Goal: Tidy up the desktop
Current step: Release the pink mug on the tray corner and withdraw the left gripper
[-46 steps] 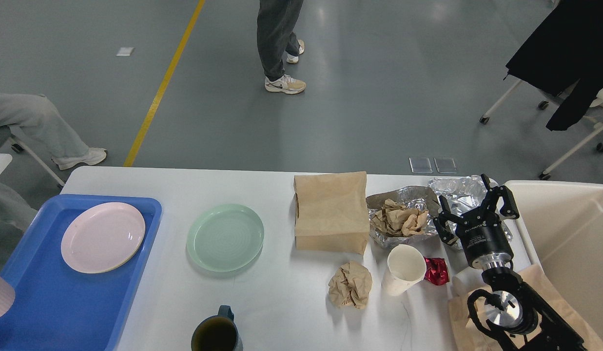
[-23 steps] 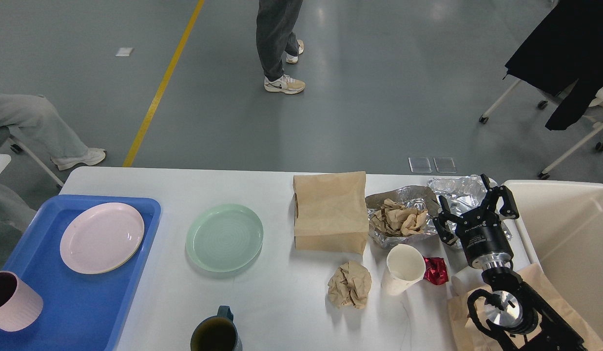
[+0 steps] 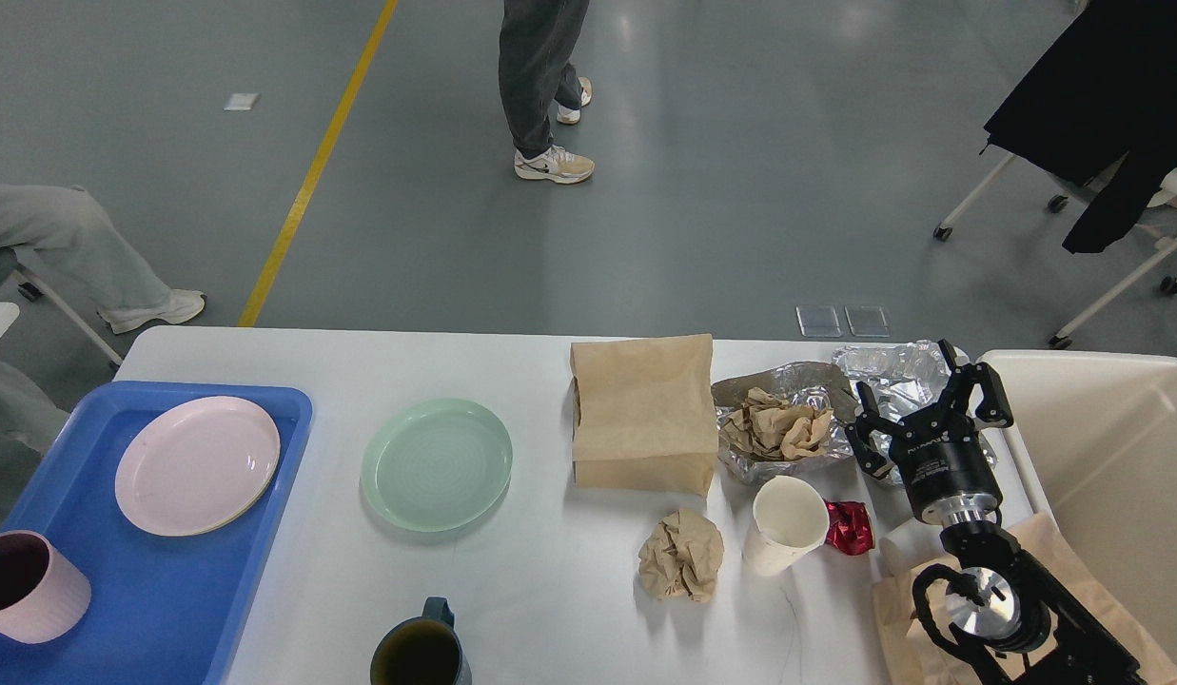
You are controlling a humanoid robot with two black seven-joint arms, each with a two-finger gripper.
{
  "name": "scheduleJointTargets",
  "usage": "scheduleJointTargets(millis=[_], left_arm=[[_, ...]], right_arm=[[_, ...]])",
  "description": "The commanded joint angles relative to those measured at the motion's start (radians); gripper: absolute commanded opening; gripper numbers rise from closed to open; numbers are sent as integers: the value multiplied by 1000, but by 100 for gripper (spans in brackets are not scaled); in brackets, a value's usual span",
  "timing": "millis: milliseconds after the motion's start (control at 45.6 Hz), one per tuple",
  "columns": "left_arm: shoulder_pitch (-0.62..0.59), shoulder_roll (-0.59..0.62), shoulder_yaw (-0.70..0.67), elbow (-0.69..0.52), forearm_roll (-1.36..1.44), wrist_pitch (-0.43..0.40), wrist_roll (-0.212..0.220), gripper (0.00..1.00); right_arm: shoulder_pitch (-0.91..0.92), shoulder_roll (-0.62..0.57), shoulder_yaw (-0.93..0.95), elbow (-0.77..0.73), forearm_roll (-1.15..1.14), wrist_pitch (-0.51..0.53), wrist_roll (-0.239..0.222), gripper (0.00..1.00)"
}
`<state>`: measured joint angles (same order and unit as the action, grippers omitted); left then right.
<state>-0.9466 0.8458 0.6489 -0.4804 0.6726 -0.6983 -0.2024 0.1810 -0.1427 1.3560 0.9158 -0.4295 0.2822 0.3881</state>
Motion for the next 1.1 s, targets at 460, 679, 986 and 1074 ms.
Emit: scheduleJointTargets(millis=[460,679,986,1074], left_arm=[[11,49,12,-58,-97,54,6,93],[-108,102,142,-158,-194,25,3,95],[-682,75,713,-473,-378,-27,9,95],[-881,3,872,-582,-439,-26,9,95]], right_arm=[[0,0,0,0,0,0,0,100],[0,0,0,2,0,0,0,100],[0,0,0,2,0,0,0,100],[0,0,0,2,0,0,0,100]])
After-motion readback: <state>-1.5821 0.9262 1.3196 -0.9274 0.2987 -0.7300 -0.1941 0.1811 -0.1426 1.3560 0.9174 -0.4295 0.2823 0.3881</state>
